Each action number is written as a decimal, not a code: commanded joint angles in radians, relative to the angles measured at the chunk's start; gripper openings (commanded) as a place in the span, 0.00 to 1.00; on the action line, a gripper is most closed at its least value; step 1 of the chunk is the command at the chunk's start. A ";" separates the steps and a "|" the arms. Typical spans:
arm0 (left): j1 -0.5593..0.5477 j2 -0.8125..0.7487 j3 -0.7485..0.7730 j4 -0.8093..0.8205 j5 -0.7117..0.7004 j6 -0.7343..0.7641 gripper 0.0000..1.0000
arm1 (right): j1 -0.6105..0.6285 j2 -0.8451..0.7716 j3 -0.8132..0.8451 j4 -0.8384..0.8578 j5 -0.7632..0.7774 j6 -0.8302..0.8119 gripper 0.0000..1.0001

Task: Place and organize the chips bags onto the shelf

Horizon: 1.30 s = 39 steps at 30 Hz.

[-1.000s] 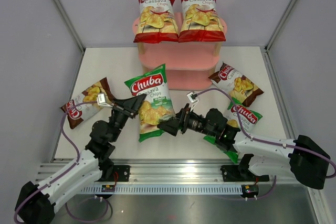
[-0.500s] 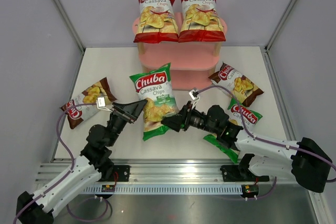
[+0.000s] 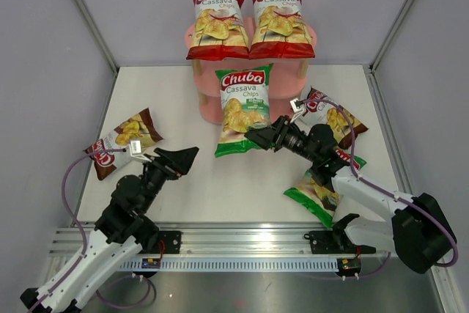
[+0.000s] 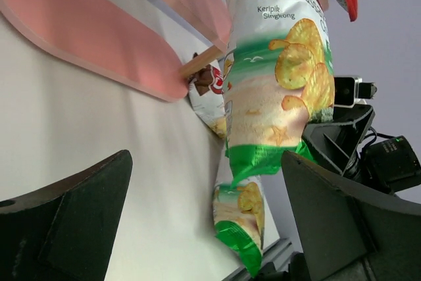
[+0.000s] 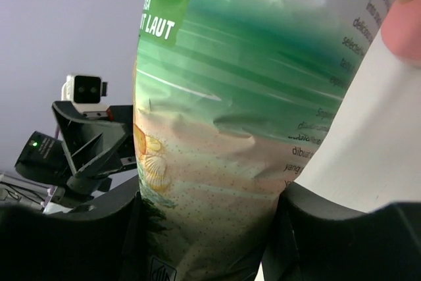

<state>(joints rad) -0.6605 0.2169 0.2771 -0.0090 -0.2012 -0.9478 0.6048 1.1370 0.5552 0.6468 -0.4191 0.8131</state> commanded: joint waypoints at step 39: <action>-0.004 -0.085 0.568 -0.747 -0.060 0.581 0.99 | -0.186 0.702 0.630 0.125 -0.087 0.305 0.61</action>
<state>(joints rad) -0.6605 0.1280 0.8536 -0.8078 -0.3050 -0.3996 0.4187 1.8278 1.1286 0.7353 -0.4995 1.0729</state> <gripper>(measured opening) 0.988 0.593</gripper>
